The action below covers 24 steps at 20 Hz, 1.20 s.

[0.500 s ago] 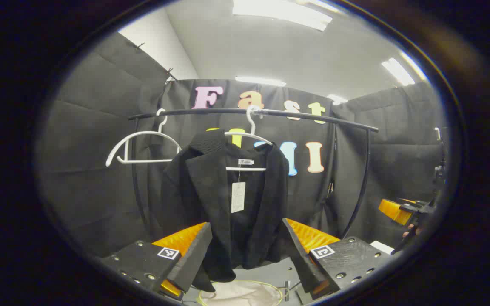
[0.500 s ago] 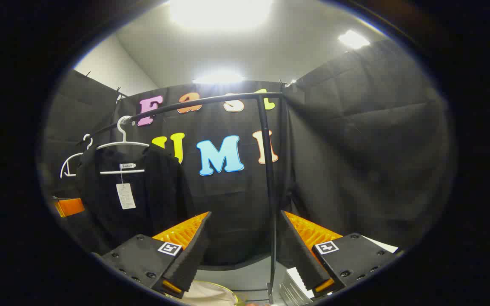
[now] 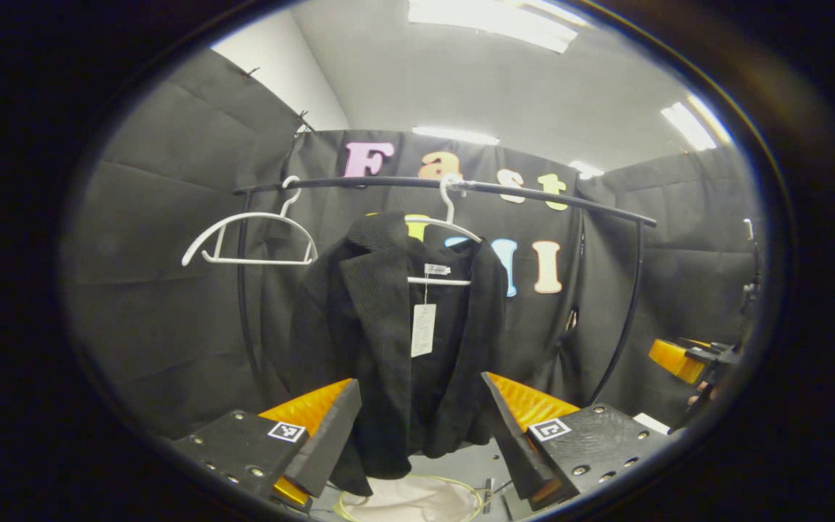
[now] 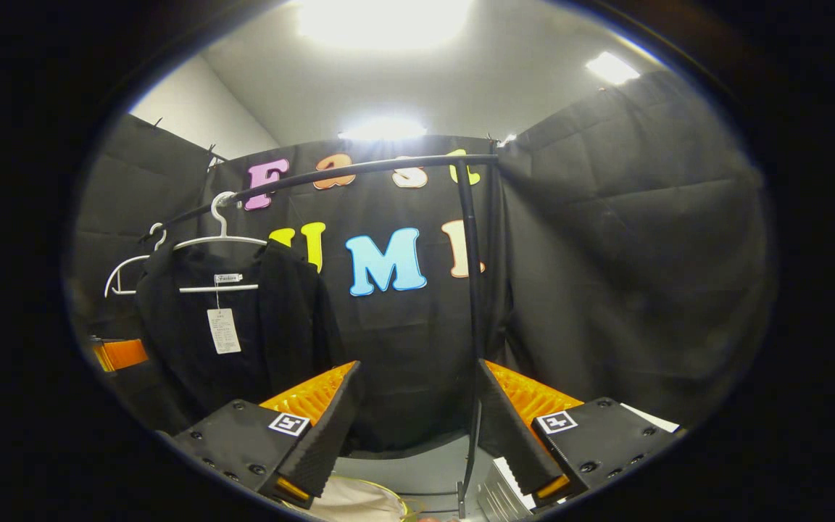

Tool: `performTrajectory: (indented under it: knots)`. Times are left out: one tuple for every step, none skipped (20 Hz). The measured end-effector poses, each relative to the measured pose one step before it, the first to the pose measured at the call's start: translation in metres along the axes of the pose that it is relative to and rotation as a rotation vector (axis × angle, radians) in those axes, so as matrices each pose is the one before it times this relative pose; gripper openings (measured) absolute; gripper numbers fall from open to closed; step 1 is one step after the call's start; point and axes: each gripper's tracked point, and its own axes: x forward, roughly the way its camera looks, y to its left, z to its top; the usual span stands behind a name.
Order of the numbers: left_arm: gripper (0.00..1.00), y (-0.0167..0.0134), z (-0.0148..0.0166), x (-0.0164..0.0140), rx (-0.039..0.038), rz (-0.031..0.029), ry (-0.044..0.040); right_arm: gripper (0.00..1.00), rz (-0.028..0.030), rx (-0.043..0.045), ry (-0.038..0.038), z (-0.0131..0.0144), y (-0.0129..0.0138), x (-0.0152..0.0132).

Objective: Grasp the clothes on the hanger with both hands and then place them into the laundry hamper below.

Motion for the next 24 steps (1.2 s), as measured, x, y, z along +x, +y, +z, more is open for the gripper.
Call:
performTrajectory:
  knots:
    - [0.95, 0.00001, 0.00147, -0.0007, 0.00309, 0.00048, -0.00553, 0.98, -0.00008, 0.00307, 0.00323, 0.00005, 0.00058, 0.00087]
    - [0.95, -0.00009, 0.00235, -0.00034, 0.0009, -0.00309, -0.00633, 0.98, -0.00045, 0.00638, 0.00116, 0.0005, 0.00023, -0.00012]
    - [0.95, -0.00015, 0.00151, -0.00172, 0.00053, -0.00387, -0.00619, 0.98, -0.00111, 0.00519, -0.00077, 0.00177, 0.00102, -0.00012]
    - [0.95, 0.00018, 0.00165, -0.00082, 0.00237, -0.00029, -0.00215, 0.92, -0.0019, -0.00044, -0.00227, 0.00045, -0.0003, 0.00014]
    - [0.95, 0.00061, 0.00102, -0.00083, 0.00316, 0.00011, -0.00207, 0.98, -0.0028, -0.00465, -0.00295, 0.00136, -0.00044, -0.0007]
    - [0.95, 0.00016, 0.00156, -0.0001, 0.00362, 0.00056, -0.00174, 0.98, -0.00088, -0.00457, -0.00334, 0.00097, -0.00044, -0.00047]
    - [0.95, -0.00009, 0.00091, 0.00035, 0.00273, -0.00072, -0.00231, 0.98, -0.00066, -0.0014, -0.00179, 0.00095, -0.00007, -0.0014]
    - [0.95, -0.00078, 0.00105, 0.00013, 0.0012, -0.00337, -0.00253, 0.98, -0.00212, 0.0018, -0.00291, 0.00109, -0.00041, -0.00094]
    - [0.95, -0.00029, -0.00088, 0.00142, 0.00171, -0.00323, 0.00012, 0.92, -0.00317, 0.00335, -0.00007, 0.00051, -0.00025, -0.00055]
    - [0.96, 0.00027, -0.00062, 0.00106, 0.00139, -0.00078, 0.00191, 0.98, -0.00111, 0.00517, 0.00343, -0.00114, 0.00004, -0.00059]
    - [0.96, -0.00017, -0.00126, 0.00173, 0.0003, -0.00129, 0.00172, 0.98, 0.00119, 0.00431, 0.00234, -0.0009, 0.00122, -0.00055]
    - [0.95, 0.00014, 0.00006, 0.00062, -0.00175, -0.00068, 0.00006, 0.98, 0.00001, 0.00055, 0.00165, 0.00009, 0.00018, -0.00117]
    - [0.95, -0.00044, -0.00028, -0.0002, -0.00284, -0.00131, -0.0005, 0.98, 0.0009, -0.00261, 0.00061, -0.00002, -0.00008, -0.0009]
    - [0.95, 0.00014, -0.00044, -0.00087, -0.00258, -0.00119, 0.00066, 0.98, 0.00123, -0.00332, 0.00172, -0.00057, 0.00102, -0.00063]
    - [0.95, 0.00056, -0.00095, -0.00087, -0.00112, 0.00109, 0.00255, 0.98, 0.00285, -0.0014, 0.00262, -0.00041, 0.00136, -0.00059]
    - [0.95, 0.00111, -0.00024, -0.00105, -0.00047, 0.00288, 0.00293, 0.98, 0.00551, 0.00028, 0.00211, 0.00036, 0.00256, -0.00079]
    - [0.95, 0.00161, -0.00065, -0.00196, -0.00053, 0.00424, 0.00191, 0.98, 0.00546, 0.00094, 0.00311, -0.00034, 0.00299, -0.00063]
    - [0.95, 0.00203, 0.00075, -0.00225, -0.00123, 0.00551, 0.00067, 0.98, 0.00925, 0.00221, 0.00694, 0.00024, 0.00394, 0.00016]
    - [0.95, 0.00186, 0.00092, -0.00304, -0.002, 0.0056, 0.0004, 0.98, 0.0098, 0.00106, 0.0064, -0.00011, 0.00484, -0.0003]
    - [0.95, 0.00209, 0.00201, -0.00279, -0.00231, 0.00656, -0.00229, 0.98, 0.01093, 0.0003, 0.00621, -0.00014, 0.00446, 0.00159]
    - [0.95, 0.00187, 0.00161, -0.00208, -0.003, 0.00575, -0.0019, 0.98, 0.01397, 0.00277, 0.00179, 0.00106, 0.00549, 0.00217]
    - [0.95, 0.00172, 0.00192, -0.001, -0.00157, 0.00425, -0.00204, 0.98, 0.00879, 0.00136, 0.00315, 0.00152, 0.00499, 0.00314]
    - [0.95, 0.00205, 0.0007, 0.00073, 0.00047, 0.00785, 0.00077, 0.98, 0.00431, 0.00201, 0.0082, 0.00007, 0.0027, 0.00383]
    - [0.95, 0.00243, 0.00276, 0.00004, 0.00078, 0.00928, 0.00008, 0.98, 0.01255, 0.00675, 0.01421, 0.00005, 0.00606, 0.00395]
